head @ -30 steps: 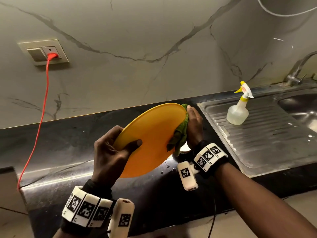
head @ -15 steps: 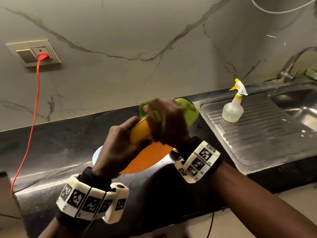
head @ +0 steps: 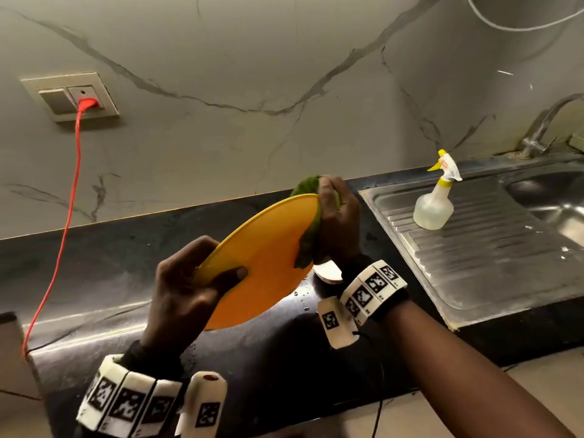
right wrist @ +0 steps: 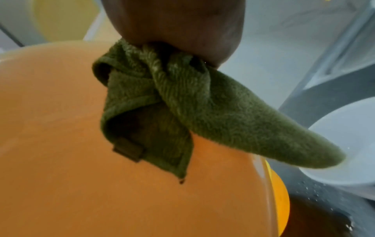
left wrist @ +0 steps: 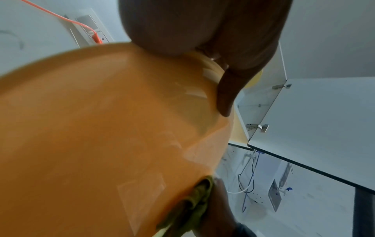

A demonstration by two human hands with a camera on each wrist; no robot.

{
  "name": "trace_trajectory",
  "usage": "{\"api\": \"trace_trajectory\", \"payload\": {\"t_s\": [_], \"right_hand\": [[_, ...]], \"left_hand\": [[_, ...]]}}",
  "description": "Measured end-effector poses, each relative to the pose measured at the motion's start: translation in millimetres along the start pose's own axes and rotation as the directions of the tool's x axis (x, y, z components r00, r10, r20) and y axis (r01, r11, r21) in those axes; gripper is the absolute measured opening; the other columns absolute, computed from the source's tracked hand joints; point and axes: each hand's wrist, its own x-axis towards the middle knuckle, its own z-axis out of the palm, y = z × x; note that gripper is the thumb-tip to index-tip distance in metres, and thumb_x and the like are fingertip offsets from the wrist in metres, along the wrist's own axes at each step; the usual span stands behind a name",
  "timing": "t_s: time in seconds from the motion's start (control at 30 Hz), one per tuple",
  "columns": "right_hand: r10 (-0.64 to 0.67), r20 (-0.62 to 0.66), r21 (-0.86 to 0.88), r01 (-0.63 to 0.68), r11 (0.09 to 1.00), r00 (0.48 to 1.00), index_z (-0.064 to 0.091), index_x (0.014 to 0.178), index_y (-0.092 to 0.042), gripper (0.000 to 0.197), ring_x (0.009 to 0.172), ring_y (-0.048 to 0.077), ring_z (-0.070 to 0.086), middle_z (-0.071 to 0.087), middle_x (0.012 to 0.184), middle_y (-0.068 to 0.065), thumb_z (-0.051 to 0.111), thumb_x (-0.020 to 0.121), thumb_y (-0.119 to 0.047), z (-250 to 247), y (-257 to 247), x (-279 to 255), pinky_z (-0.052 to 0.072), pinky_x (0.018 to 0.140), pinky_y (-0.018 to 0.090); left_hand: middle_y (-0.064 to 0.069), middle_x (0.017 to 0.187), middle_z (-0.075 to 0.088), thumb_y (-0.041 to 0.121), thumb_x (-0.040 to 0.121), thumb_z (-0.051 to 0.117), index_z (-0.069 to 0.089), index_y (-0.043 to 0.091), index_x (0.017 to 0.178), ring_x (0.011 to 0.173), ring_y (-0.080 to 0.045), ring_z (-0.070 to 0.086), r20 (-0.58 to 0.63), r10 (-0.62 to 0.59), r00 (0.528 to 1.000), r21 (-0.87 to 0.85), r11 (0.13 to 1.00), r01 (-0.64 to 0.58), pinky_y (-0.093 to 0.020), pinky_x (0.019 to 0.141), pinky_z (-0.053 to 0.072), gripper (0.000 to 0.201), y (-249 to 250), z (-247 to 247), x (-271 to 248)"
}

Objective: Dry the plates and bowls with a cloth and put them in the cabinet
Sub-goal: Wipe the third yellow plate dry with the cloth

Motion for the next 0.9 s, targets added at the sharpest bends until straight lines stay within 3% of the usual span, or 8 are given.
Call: {"api": "trace_trajectory", "payload": {"t_s": [0.1, 0.2, 0.3, 0.37, 0.47, 0.6, 0.73, 0.9], "right_hand": [[0.183, -0.002, 0.039, -0.183, 0.982, 0.983, 0.055, 0.078, -0.027, 0.034, 0.065, 0.013, 0.053, 0.054, 0.069, -0.006, 0.035, 0.093, -0.05, -8, 24, -3, 0.044, 0.062, 0.034], [0.146, -0.045, 0.023, -0.145, 0.989, 0.988, 0.054, 0.076, -0.031, 0.03, 0.063, 0.009, 0.052, 0.053, 0.067, -0.01, 0.037, 0.094, -0.048, -11, 14, 2, 0.041, 0.062, 0.028], [-0.193, 0.041, -0.088, 0.196, 0.977, 0.98, 0.059, 0.084, -0.024, 0.021, 0.06, 0.005, 0.057, 0.062, 0.071, -0.007, 0.042, 0.094, -0.032, -9, -20, 5, 0.046, 0.058, 0.023], [-0.486, 0.227, -0.127, 0.52, 0.844, 0.844, 0.062, 0.089, -0.015, 0.017, 0.061, 0.019, 0.061, 0.067, 0.075, 0.007, 0.049, 0.09, -0.025, 3, -41, -7, 0.051, 0.061, 0.031], [-0.587, 0.34, -0.126, 0.654, 0.746, 0.735, 0.069, 0.086, -0.007, 0.021, 0.067, 0.022, 0.057, 0.066, 0.074, 0.006, 0.056, 0.093, -0.021, 20, -52, -24, 0.042, 0.073, 0.033], [-0.586, 0.271, -0.116, 0.63, 0.768, 0.764, 0.069, 0.087, -0.004, 0.024, 0.065, 0.025, 0.06, 0.067, 0.075, 0.007, 0.053, 0.095, -0.021, 23, -50, -23, 0.047, 0.07, 0.036], [-0.17, 0.092, -0.041, 0.174, 0.984, 0.981, 0.064, 0.088, -0.018, 0.022, 0.062, 0.008, 0.059, 0.061, 0.072, -0.01, 0.046, 0.096, -0.029, 12, -32, -1, 0.049, 0.058, 0.026], [-0.02, 0.074, -0.02, 0.021, 1.0, 0.997, 0.059, 0.088, -0.024, 0.027, 0.066, -0.002, 0.056, 0.057, 0.069, -0.012, 0.041, 0.094, -0.043, 3, -12, 8, 0.043, 0.06, 0.014]], "left_hand": [[-0.004, 0.08, 0.063, 0.045, 0.069, 0.073, 0.061, 0.024, 0.08, 0.068, -0.017, 0.061, 0.028, -0.02, 0.999, -0.022, 1.0, 0.02, -0.033, 0.051, 0.053, 0.027, 4, -8, -1], [-0.003, 0.08, 0.059, 0.047, 0.068, 0.074, 0.058, 0.023, 0.081, 0.066, -0.017, 0.059, 0.064, -0.047, 0.997, -0.033, 0.998, 0.049, -0.033, 0.05, 0.052, 0.032, 6, -10, 5], [0.001, 0.084, 0.063, 0.05, 0.069, 0.075, 0.058, 0.03, 0.095, 0.066, -0.018, 0.062, 0.208, -0.014, 0.978, 0.104, 0.995, -0.008, -0.039, 0.051, 0.053, 0.037, 4, -4, 15], [0.008, 0.081, 0.065, 0.048, 0.068, 0.077, 0.058, 0.033, 0.098, 0.064, -0.012, 0.062, 0.24, 0.012, 0.971, 0.192, 0.98, -0.06, -0.034, 0.053, 0.051, 0.039, 2, 10, 19], [0.031, 0.077, 0.065, 0.02, 0.073, 0.086, 0.064, 0.027, 0.101, 0.061, 0.01, 0.059, 0.161, 0.09, 0.983, 0.2, 0.972, -0.122, -0.006, 0.056, 0.04, 0.037, -2, 27, 18], [0.021, 0.075, 0.066, 0.026, 0.074, 0.079, 0.066, 0.03, 0.095, 0.058, 0.005, 0.054, 0.116, 0.077, 0.99, 0.155, 0.983, -0.095, -0.016, 0.052, 0.042, 0.025, -2, 24, 12], [-0.005, 0.066, 0.047, 0.04, 0.072, 0.077, 0.053, 0.022, 0.073, 0.054, -0.007, 0.04, 0.071, 0.009, 0.997, 0.064, 0.998, -0.013, -0.032, 0.047, 0.034, 0.031, -1, 13, 5], [-0.012, 0.071, 0.052, 0.042, 0.068, 0.079, 0.055, 0.016, 0.074, 0.063, -0.037, 0.052, 0.074, -0.081, 0.994, -0.054, 0.995, 0.085, -0.047, 0.048, 0.044, 0.037, -1, 6, -4]]}}
